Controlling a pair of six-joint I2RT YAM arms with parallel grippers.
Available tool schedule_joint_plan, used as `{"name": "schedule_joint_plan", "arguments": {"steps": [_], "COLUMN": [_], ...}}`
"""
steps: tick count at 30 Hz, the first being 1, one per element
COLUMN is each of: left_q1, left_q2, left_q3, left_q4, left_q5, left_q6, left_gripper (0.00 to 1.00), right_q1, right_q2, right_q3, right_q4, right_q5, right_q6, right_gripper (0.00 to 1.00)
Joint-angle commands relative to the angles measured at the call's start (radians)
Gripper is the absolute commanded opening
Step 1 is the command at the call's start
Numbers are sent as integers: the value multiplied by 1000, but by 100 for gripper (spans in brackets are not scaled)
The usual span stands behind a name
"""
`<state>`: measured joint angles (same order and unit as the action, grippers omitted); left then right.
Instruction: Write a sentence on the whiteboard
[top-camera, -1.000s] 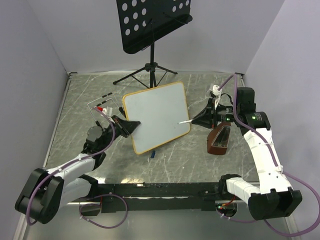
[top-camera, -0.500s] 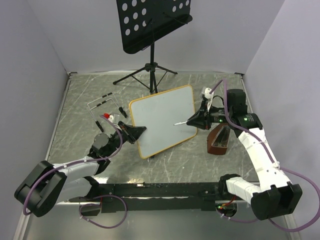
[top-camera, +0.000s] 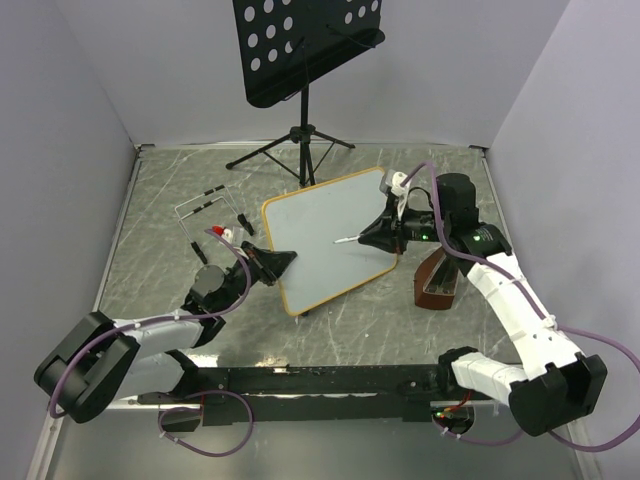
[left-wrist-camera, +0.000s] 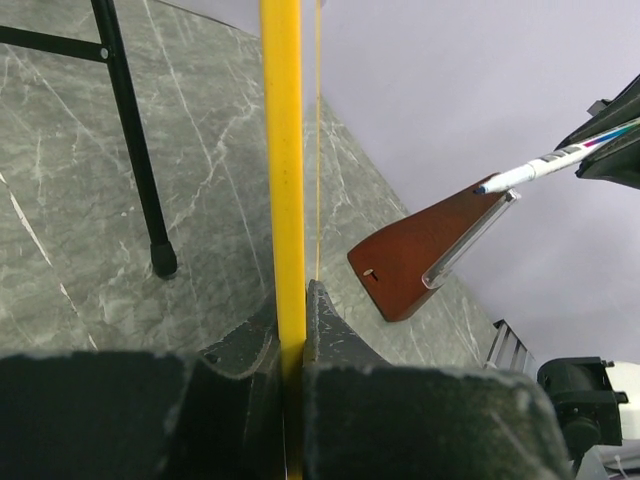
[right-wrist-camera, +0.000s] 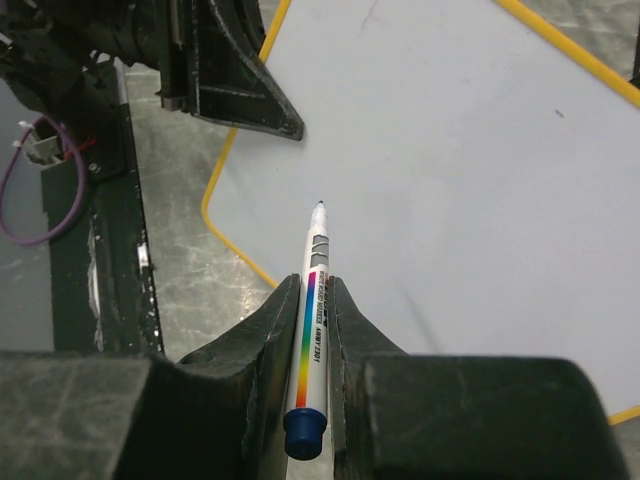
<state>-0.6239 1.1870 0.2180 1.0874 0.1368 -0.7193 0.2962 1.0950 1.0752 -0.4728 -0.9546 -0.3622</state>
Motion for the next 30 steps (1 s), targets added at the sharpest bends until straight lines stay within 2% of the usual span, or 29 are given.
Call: {"name": "schedule_joint_plan", "arguments": {"steps": [1,7,13,30], "left_q1": [-17,-42,-51,-79], "left_q2": [11,0,-20,-50], "left_q3": [47,47,53,67], "left_q4": [20,-17,-35,-136], "left_q5": [-45,-88,-105,-134], "left_q6": [27,24,34,6], "left_gripper": [1,1,1,1], "right_q1": [30,40,38,55], "right_q2": [0,-30,-4,46], "right_q3": [29,12,66,154], "right_q4": [97,97,13,-35], "right_q5": [69,82,54,46], "right_q6": [32,19,-27,-32], "right_gripper": [0,0,0,0]}}
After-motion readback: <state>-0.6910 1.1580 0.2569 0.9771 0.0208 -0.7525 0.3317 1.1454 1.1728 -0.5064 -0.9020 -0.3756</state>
